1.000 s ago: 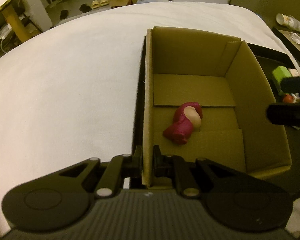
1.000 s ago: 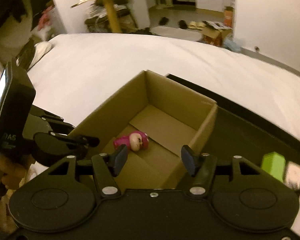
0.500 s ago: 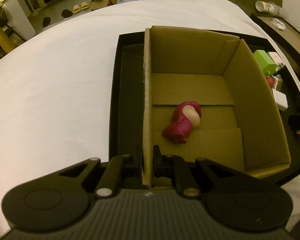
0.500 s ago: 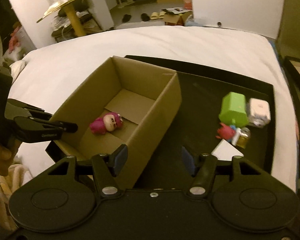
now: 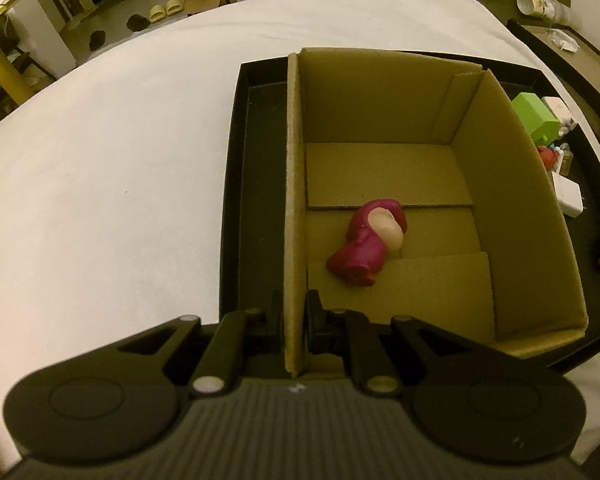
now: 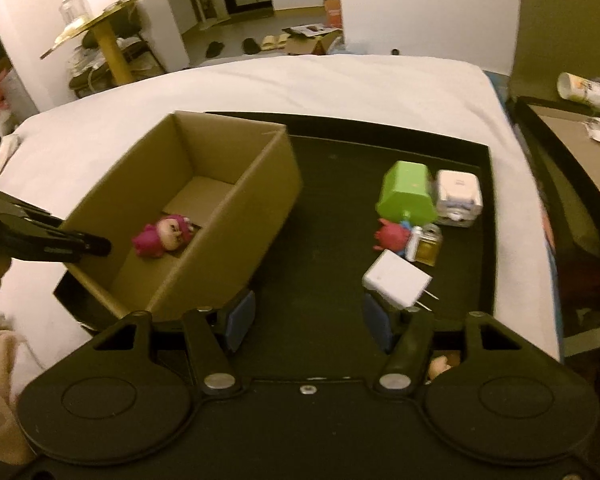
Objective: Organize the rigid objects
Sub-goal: 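Move the right tool back toward the white plug charger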
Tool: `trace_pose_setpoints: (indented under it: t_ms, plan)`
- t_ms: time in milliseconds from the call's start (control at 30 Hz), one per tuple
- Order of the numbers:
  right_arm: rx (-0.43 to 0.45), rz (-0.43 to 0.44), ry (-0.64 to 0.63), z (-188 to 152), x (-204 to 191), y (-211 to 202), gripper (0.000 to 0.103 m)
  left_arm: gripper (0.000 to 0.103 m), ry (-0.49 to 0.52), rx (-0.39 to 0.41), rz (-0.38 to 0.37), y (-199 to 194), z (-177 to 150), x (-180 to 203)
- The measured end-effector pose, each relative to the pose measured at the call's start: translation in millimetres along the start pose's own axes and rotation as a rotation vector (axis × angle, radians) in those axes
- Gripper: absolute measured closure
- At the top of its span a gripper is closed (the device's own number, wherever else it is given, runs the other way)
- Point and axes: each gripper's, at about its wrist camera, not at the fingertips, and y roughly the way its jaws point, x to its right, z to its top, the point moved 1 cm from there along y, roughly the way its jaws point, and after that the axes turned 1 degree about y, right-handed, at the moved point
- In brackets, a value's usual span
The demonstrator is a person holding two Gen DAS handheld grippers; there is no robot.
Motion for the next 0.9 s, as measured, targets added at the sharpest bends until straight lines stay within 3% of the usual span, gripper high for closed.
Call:
trace_pose_setpoints:
  t_ms: [333, 633, 900]
  plan:
    - [-0.005, -0.089, 0.019, -16, 31, 2, 0.035, 0.092, 0.032, -0.009, 0.041, -7, -6, 22]
    - [-0.023, -0.114, 0.009, -26, 43, 12, 0.035, 0.092, 0.037, -0.057, 0.052, -4, 2, 26]
    - [0.022, -0.096, -0.017, -14, 45, 17, 0.03, 0.091, 0.023, -0.126, 0.044, 2, 10, 18]
